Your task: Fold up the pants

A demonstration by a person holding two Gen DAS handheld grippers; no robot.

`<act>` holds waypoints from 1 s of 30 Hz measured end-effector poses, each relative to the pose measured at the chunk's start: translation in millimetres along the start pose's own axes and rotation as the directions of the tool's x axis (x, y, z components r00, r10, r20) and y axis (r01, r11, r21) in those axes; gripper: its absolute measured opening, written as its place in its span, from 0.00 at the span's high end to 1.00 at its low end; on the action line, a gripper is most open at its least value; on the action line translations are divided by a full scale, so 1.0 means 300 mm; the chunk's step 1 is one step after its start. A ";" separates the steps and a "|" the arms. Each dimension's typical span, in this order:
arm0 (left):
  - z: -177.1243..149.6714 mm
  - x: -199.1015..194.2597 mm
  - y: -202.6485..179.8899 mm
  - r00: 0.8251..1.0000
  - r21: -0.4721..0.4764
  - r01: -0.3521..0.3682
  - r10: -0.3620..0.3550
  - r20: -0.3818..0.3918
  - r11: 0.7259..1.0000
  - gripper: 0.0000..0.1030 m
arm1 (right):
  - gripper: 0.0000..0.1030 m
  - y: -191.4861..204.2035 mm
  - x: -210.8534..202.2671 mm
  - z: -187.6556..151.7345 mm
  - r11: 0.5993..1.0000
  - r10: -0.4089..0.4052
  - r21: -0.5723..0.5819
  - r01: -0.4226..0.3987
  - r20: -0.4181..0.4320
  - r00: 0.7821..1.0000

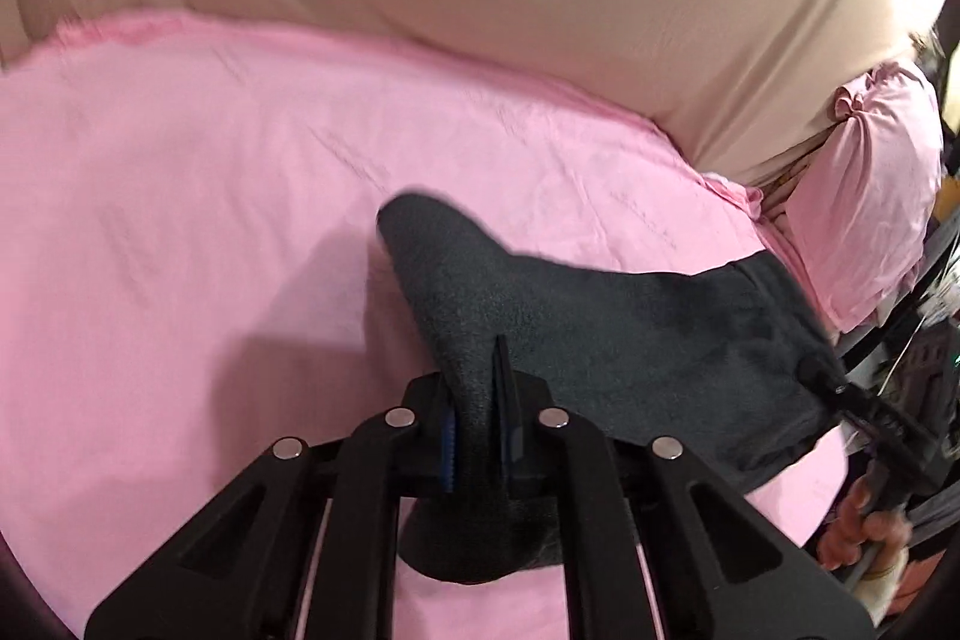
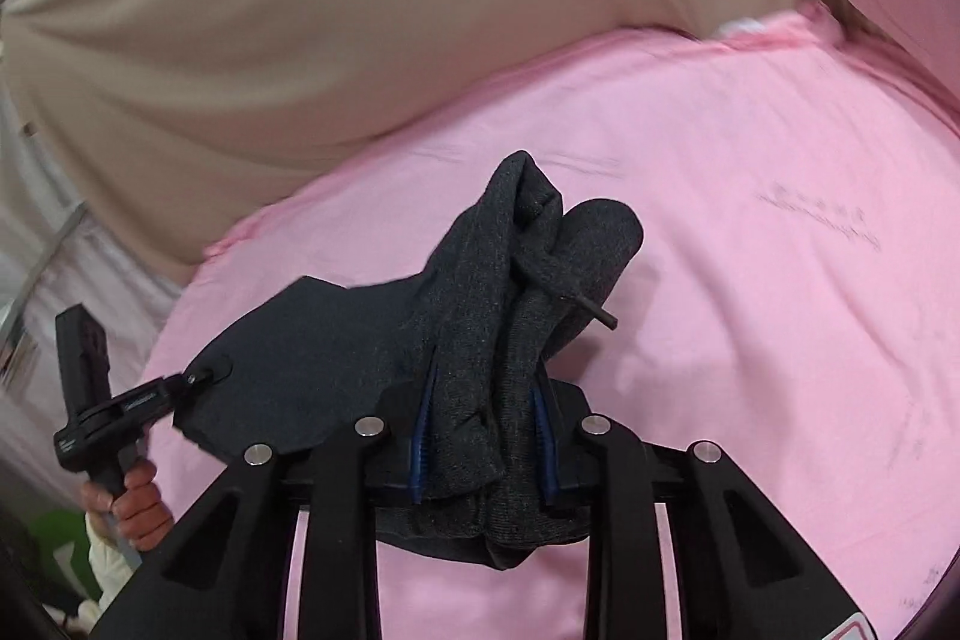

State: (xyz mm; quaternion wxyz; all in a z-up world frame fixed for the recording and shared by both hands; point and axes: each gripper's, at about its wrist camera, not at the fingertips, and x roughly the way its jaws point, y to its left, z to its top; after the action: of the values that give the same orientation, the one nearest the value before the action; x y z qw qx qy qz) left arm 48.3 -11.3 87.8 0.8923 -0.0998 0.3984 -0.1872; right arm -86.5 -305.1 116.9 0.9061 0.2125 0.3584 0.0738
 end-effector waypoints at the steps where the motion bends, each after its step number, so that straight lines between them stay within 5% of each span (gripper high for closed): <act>1: -0.014 -0.063 0.026 1.000 0.011 -0.020 0.020 0.014 1.000 0.92 | 0.76 0.018 0.007 -0.035 1.000 0.014 -0.004 -0.014 -0.018 1.000; 3: -0.063 -0.102 0.101 0.998 -0.003 -0.047 0.047 -0.032 0.999 0.91 | 0.71 0.007 0.071 -0.123 1.000 0.016 0.000 -0.016 -0.096 0.995; 5: -0.132 -0.046 0.160 0.988 -0.005 -0.088 0.087 -0.126 0.996 0.88 | 0.67 -0.036 0.167 -0.222 0.998 -0.064 0.017 0.068 -0.197 0.978; 7: -0.225 0.030 0.227 0.966 -0.036 -0.127 0.115 -0.230 0.991 0.86 | 0.61 -0.074 0.115 -0.249 0.994 -0.011 0.108 0.025 -0.130 0.991; 10: -0.222 -0.047 0.230 0.977 -0.041 -0.146 0.138 -0.164 0.988 0.83 | 0.56 -0.014 0.006 -0.177 0.990 -0.138 0.010 0.139 -0.043 0.989; 12: -0.151 -0.140 0.198 0.985 -0.042 -0.170 0.168 -0.041 0.985 0.81 | 0.55 0.049 -0.015 -0.107 0.989 -0.130 -0.073 0.129 -0.017 0.991; 13: -0.120 -0.163 0.179 0.985 -0.036 -0.170 0.170 -0.004 0.985 0.77 | 0.52 0.079 -0.004 -0.075 0.990 -0.102 -0.098 0.100 -0.019 0.995; 14: -0.092 -0.175 0.152 0.987 -0.026 -0.157 0.158 0.026 0.987 0.63 | 0.40 0.101 0.026 -0.039 0.989 -0.089 -0.118 0.087 -0.012 0.996; 15: -0.073 -0.173 0.131 0.989 -0.020 -0.142 0.143 0.040 0.990 0.47 | 0.30 0.119 0.056 -0.028 0.986 -0.101 -0.134 0.099 -0.006 0.995; 18: -0.067 -0.075 0.074 0.991 0.009 -0.131 0.131 -0.012 0.991 0.42 | 0.28 0.110 0.236 0.019 0.968 -0.196 -0.171 0.183 -0.064 0.978; 19: -0.076 -0.035 0.072 0.988 0.011 -0.146 0.147 -0.037 0.989 0.42 | 0.31 0.086 0.287 0.014 0.965 -0.221 -0.169 0.202 -0.098 0.970; 20: -0.092 0.016 0.068 0.985 0.012 -0.160 0.161 -0.067 0.987 0.42 | 0.69 0.088 0.338 0.011 0.970 -0.202 -0.165 0.178 -0.141 0.969; 23: -0.146 0.112 0.101 0.968 0.003 -0.220 0.218 -0.128 0.976 0.43 | 0.95 0.123 0.246 0.019 0.978 -0.167 -0.136 0.158 -0.056 0.984; 25: -0.163 0.129 0.123 0.965 0.004 -0.227 0.225 -0.134 0.974 0.43 | 0.95 0.136 0.141 0.009 0.990 -0.108 -0.091 0.110 0.021 0.994; 27: -0.178 0.138 0.120 0.962 0.019 -0.237 0.237 -0.132 0.971 0.41 | 0.92 0.071 0.190 -0.013 0.986 -0.149 -0.083 0.146 -0.032 0.988; 29: -0.184 0.160 0.101 0.951 0.060 -0.278 0.284 -0.122 0.959 0.39 | 0.87 0.016 0.277 -0.068 0.966 -0.250 -0.095 0.239 -0.129 0.960; 30: -0.184 0.167 0.091 0.948 0.073 -0.289 0.296 -0.116 0.954 0.38 | 0.86 -0.007 0.245 -0.083 0.981 -0.195 -0.030 0.193 -0.108 0.975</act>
State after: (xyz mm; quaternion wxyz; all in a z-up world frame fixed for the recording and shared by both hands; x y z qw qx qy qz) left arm 44.6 -8.9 8.5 0.8858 -0.0028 0.4588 -0.0695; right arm -49.6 -277.7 54.2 0.8897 0.1634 0.4262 -0.0002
